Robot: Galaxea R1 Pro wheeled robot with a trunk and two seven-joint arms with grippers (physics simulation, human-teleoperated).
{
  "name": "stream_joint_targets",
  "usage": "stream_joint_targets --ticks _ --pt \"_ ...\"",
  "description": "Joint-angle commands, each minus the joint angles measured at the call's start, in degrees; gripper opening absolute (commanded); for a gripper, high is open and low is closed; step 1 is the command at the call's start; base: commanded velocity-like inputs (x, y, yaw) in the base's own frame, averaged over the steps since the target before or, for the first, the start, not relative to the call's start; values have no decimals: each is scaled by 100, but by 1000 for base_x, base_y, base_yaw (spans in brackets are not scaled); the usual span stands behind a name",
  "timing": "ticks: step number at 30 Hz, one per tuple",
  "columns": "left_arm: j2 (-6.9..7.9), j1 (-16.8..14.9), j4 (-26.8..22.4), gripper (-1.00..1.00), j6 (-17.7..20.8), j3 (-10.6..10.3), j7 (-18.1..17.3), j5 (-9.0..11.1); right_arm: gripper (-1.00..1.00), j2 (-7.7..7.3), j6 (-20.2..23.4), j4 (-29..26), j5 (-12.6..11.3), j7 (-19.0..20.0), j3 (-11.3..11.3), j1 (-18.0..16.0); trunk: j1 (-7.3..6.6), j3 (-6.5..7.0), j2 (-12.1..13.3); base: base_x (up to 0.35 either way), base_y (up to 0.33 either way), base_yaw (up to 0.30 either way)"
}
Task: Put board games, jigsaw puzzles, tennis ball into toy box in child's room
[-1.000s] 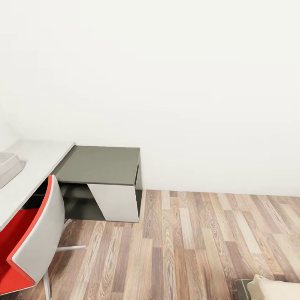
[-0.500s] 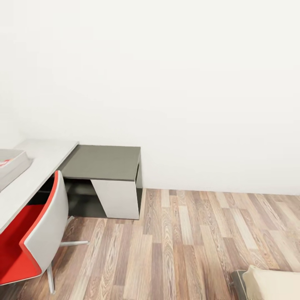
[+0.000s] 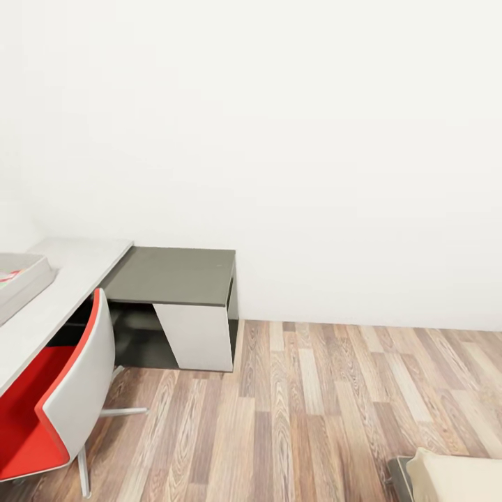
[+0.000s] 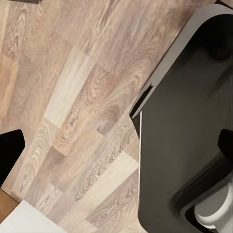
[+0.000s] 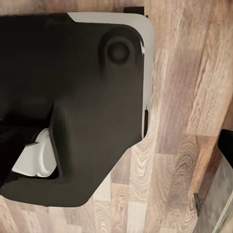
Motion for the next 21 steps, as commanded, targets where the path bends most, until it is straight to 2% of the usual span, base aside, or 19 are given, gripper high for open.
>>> stream_joint_targets --ticks 1,21 --pt "5 -2 -19 100 -22 -49 37 59 100 -7 21 -10 -25 -2 23 -4 3 -1 -10 -5 0 0" --pt "9 63 -16 100 -14 -55 37 48 100 1 10 -3 -38 -6 13 -44 3 185 -10 -1 0 0"
